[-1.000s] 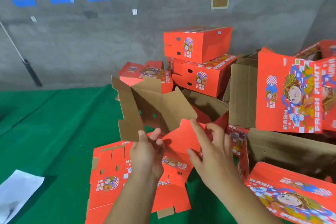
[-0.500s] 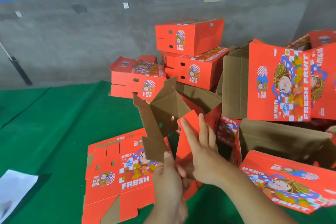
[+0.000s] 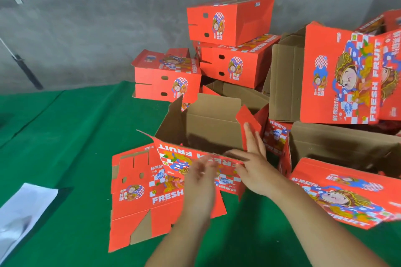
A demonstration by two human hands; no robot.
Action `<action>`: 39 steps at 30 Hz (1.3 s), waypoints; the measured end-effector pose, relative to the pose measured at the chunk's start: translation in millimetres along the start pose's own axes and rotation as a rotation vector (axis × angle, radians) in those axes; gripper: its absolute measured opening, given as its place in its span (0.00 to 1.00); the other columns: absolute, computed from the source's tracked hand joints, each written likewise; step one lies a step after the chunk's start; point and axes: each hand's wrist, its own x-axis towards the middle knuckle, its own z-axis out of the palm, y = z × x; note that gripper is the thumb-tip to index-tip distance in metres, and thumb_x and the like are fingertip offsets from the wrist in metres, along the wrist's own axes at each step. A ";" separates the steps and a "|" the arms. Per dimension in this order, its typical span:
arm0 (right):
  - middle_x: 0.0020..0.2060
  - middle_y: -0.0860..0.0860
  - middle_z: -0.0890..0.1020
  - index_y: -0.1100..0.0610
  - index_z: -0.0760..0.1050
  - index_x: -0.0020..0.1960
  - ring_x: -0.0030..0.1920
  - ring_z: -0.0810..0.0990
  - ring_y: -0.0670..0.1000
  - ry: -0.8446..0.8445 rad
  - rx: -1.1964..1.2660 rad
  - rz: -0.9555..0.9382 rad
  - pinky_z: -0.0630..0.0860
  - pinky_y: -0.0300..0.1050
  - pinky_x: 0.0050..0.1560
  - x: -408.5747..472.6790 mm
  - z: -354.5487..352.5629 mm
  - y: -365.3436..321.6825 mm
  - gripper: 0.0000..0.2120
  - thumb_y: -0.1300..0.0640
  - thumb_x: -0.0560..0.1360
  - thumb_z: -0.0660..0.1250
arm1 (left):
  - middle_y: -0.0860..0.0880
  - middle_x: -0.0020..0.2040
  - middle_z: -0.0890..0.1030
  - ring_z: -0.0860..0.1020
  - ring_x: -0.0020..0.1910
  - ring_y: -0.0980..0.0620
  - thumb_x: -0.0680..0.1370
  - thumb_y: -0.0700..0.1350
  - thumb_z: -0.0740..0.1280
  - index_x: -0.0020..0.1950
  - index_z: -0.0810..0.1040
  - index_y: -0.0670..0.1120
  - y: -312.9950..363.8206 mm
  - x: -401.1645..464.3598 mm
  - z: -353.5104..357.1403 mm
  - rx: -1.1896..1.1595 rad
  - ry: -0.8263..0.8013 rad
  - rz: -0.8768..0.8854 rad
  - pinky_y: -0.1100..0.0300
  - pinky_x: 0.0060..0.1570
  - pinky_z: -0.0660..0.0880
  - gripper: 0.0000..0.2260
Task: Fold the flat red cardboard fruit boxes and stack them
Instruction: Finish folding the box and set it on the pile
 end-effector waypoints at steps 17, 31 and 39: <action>0.78 0.31 0.60 0.27 0.64 0.74 0.77 0.56 0.37 -0.012 0.483 0.280 0.60 0.23 0.63 -17.9 -19.3 45.8 0.27 0.40 0.78 0.70 | 0.59 0.79 0.65 0.53 0.79 0.62 0.64 0.87 0.48 0.78 0.69 0.61 7.7 79.8 -138.4 0.658 -0.120 0.026 0.53 0.80 0.43 0.50; 0.66 0.53 0.78 0.47 0.74 0.72 0.68 0.76 0.53 0.319 0.374 0.293 0.72 0.56 0.70 13.7 -3.1 54.3 0.25 0.38 0.79 0.64 | 0.56 0.58 0.83 0.67 0.64 0.45 0.75 0.63 0.71 0.72 0.75 0.59 0.5 113.5 -76.8 0.889 0.542 0.334 0.45 0.64 0.57 0.27; 0.82 0.40 0.47 0.29 0.32 0.78 0.81 0.53 0.46 0.366 0.299 0.219 0.57 0.53 0.79 11.2 -0.8 55.6 0.51 0.59 0.79 0.67 | 0.48 0.47 0.76 0.77 0.48 0.43 0.76 0.46 0.64 0.70 0.79 0.49 -6.9 116.5 -73.9 0.910 0.115 0.705 0.42 0.50 0.74 0.22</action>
